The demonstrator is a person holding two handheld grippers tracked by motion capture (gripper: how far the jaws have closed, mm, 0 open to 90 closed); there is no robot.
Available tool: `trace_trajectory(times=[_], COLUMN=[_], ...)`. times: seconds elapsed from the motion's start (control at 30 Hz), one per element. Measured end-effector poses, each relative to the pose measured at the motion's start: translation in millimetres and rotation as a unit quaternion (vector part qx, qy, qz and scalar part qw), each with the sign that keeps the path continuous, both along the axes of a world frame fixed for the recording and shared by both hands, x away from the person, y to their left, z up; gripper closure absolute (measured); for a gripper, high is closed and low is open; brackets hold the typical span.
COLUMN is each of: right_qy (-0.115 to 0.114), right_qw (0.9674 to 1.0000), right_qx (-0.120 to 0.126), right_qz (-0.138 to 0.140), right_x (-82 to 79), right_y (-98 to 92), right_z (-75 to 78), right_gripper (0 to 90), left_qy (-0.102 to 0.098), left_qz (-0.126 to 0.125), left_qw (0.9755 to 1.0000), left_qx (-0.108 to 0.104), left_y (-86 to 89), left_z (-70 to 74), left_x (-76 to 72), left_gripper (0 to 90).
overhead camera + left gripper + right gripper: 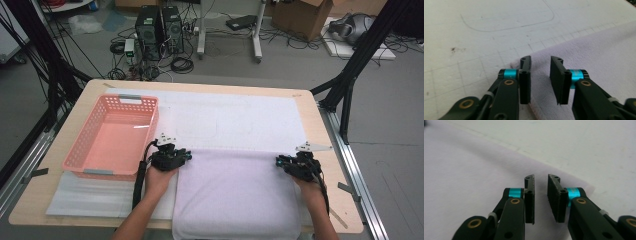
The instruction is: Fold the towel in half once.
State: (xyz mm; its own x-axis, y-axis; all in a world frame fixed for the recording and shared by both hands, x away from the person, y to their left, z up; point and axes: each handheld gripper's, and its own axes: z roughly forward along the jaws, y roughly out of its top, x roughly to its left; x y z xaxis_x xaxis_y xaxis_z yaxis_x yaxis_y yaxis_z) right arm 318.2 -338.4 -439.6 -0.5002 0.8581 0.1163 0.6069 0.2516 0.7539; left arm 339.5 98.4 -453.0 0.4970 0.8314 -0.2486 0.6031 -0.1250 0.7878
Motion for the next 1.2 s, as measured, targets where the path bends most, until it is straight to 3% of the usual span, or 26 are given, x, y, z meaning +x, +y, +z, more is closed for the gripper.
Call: trace_trajectory(times=[0.03,0.1,0.17,0.2,0.37,0.43,0.5,0.6,0.7,0.8,0.9,0.97,1.0,1.03,1.07,1.2], right_qy=[0.005,0.011,0.006,0.006,-0.003,-0.013,-0.016,0.0,0.012,0.02,0.012,0.006,0.006,0.016,0.025,0.025], right_qw=[0.9998,0.9998,0.999,0.9987,0.9985,0.9981,0.9976,0.9976,0.998,0.9985,0.9989,0.9988,0.9989,0.9993,0.999,0.9991], right_qx=[-0.013,-0.008,-0.026,-0.022,0.006,0.018,0.027,0.032,0.027,0.025,-0.001,-0.02,-0.019,-0.002,0.011,0.011], right_qz=[-0.01,-0.015,-0.036,-0.046,-0.055,-0.057,-0.061,-0.062,-0.057,-0.044,-0.046,-0.044,-0.043,-0.034,-0.035,-0.034], right_x=[4.6,8.8,8.1,7.0,-5.6,-13.6,-20.9,-27.8,-28.9,-23.8,-20.2,-20.5,-20.6,-20.5,-21.0,-21.8], right_y=[-0.7,-5.5,-9.1,-13.0,-23.5,-28.0,-33.3,-38.2,-37.2,-30.1,-21.7,-18.3,-18.4,-18.9,-17.8,-17.1], right_z=[-2.6,-6.0,-4.9,-5.0,0.7,4.2,4.8,0.6,-4.5,-8.6,-8.0,-7.4,-7.2,-7.2,-7.7,-7.1], right_gripper=[78.4,81.3,83.8,83.6,73.7,67.9,62.0,55.6,53.9,53.3,59.0,63.2,71.8,83.6,83.7,86.7], left_qy=[-0.004,-0.012,-0.014,-0.015,-0.031,-0.04,-0.036,-0.008,-0.007,-0.018,-0.04,-0.031,-0.031,-0.028,-0.022,-0.008], left_qz=[0.0,0.001,0.005,0.003,-0.01,-0.003,-0.003,-0.011,-0.012,-0.015,-0.039,-0.043,-0.04,-0.043,-0.041,-0.035], left_qw=[0.9999,0.9995,0.9995,0.9996,0.9993,0.9992,0.9993,0.9998,0.9996,0.9986,0.9945,0.9958,0.996,0.9964,0.9971,0.9986], left_qx=[0.012,0.028,0.028,0.025,0.02,0.005,0.005,0.017,0.026,0.047,0.088,0.075,0.073,0.068,0.059,0.04], left_y=[-1.7,-4.5,-4.4,-4.0,-2.1,2.3,6.2,6.2,4.3,0.3,-8.6,-12.0,-12.6,-11.7,-10.0,-7.5], left_z=[0.5,1.0,1.0,1.0,7.0,8.7,7.8,1.2,0.6,0.9,1.5,1.6,1.2,1.0,0.9,1.4], left_x=[1.1,2.9,3.8,3.6,-2.5,-3.5,-3.1,-1.4,-1.6,-4.2,-9.6,-11.7,-12.3,-11.8,-11.0,-9.0], left_gripper=[74.1,76.0,76.4,75.8,51.7,45.9,43.1,42.5,42.7,47.0,61.5,80.2,81.2,82.5,83.1,84.4])
